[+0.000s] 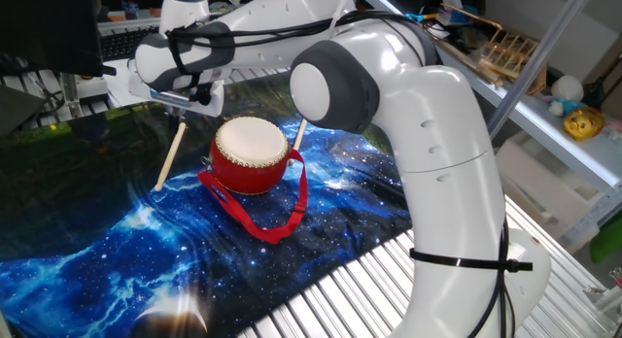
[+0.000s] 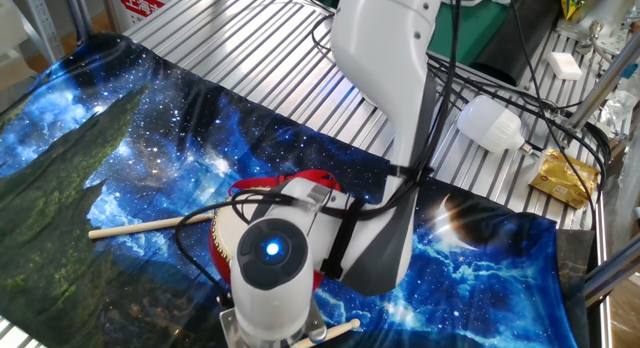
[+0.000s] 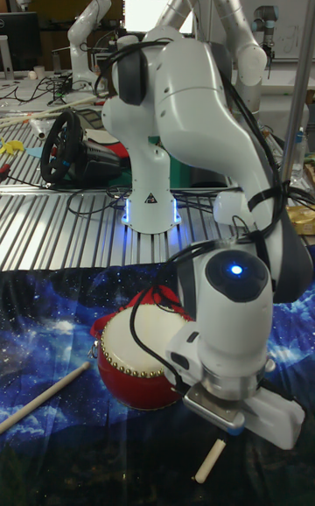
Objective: Play the drum
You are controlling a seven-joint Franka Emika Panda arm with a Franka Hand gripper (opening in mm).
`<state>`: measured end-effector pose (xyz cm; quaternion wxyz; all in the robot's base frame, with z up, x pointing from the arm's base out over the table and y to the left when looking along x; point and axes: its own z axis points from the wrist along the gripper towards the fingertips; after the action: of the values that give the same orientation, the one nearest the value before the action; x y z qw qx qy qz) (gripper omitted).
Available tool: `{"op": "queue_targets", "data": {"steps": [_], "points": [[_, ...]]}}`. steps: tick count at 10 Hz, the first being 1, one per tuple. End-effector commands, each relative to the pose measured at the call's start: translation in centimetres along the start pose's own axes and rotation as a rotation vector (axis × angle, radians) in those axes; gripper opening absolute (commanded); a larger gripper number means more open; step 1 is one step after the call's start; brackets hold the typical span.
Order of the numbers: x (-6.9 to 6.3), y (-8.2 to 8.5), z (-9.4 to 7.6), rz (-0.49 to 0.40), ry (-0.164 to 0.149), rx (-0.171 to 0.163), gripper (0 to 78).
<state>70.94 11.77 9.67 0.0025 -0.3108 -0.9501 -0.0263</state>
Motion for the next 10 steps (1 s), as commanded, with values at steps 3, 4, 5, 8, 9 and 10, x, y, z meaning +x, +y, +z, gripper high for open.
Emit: {"op": "queue_targets", "data": {"steps": [3,4,5,8,9,10], "points": [[-1.11,-0.25,1.02,-0.012,-0.001,-0.002,0.0],[-1.15,-0.26,1.07,-0.009,0.001,0.001,0.0],[-1.19,-0.27,1.12,-0.004,-0.001,0.004,0.0],[-1.27,-0.25,1.37,-0.001,-0.008,0.012,0.0],[-1.28,-0.22,1.48,0.003,-0.008,0.012,0.0],[-1.28,-0.21,1.54,0.006,-0.009,0.013,0.0]]}}
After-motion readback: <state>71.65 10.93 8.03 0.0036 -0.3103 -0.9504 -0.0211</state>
